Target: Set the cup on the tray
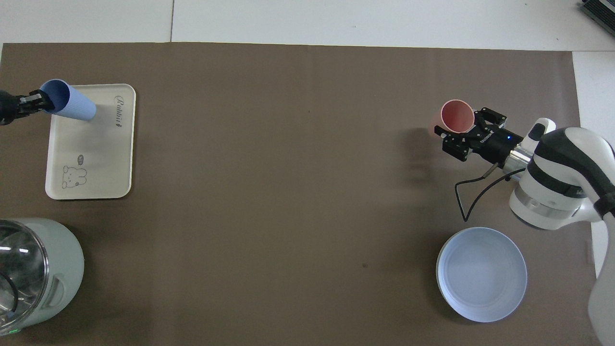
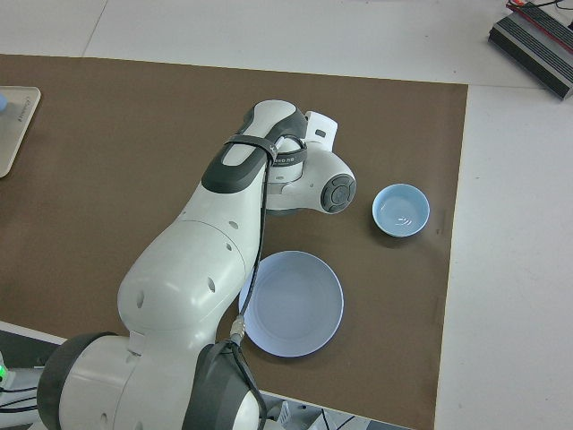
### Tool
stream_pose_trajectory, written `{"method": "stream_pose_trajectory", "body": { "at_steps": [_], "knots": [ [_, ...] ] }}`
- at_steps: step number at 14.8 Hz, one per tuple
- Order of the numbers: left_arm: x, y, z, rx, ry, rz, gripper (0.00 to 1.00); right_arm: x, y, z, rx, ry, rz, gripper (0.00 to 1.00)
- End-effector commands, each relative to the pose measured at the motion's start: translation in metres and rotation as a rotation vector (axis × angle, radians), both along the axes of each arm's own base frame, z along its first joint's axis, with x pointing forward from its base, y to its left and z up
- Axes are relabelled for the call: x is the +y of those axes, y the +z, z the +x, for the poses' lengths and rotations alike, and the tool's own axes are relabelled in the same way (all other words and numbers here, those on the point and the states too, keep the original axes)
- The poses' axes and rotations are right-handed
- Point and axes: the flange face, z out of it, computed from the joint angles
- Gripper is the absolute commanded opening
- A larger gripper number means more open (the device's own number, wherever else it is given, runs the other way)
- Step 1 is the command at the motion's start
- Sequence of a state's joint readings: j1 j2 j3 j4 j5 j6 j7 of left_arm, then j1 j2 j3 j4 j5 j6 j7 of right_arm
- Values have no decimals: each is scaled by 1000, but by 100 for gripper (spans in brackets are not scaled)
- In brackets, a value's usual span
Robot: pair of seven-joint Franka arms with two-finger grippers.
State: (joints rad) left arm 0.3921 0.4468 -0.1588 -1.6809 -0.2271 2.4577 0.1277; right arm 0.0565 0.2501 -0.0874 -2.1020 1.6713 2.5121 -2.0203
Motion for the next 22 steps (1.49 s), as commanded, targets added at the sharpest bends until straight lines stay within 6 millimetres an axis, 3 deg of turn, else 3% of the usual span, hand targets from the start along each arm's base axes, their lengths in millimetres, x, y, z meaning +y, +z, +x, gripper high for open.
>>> {"method": "stream_pose_trajectory", "body": {
  "at_steps": [1,6,7,9,10,11,12,13,17,18,20,22],
  "knots": [
    [5,-1,-4,0,-18,24,0,-1,-12,-5,-21,4,12,0],
    [4,-1,-4,4,-26,25,0,-13,-28,-17,-48,42,-60,0],
    [2,-1,-3,4,-29,25,12,-14,-29,-19,-51,45,-70,0],
    [0,0,-2,0,-29,26,100,-14,-29,-19,-52,47,-77,0],
    [0,2,-2,-2,-30,26,100,-14,-29,-19,-52,45,-75,5],
    [0,5,0,-5,-32,28,100,-14,-30,-19,-50,35,-68,47],
    [-3,9,4,-13,-37,28,100,-14,-29,-20,-50,31,-65,80],
    [-10,17,9,-10,-51,23,100,-15,-30,-20,-48,30,-66,100],
    [-46,57,39,56,-131,21,100,-14,-29,-21,-50,30,-62,100],
    [-67,74,44,98,-178,93,100,-14,-29,-21,-48,29,-60,100],
    [-105,95,42,203,-242,208,100,-11,-20,-19,-51,19,-51,100],
    [-140,109,31,297,-242,198,100,-12,-7,-17,-42,-24,-47,100]
  ]
}}
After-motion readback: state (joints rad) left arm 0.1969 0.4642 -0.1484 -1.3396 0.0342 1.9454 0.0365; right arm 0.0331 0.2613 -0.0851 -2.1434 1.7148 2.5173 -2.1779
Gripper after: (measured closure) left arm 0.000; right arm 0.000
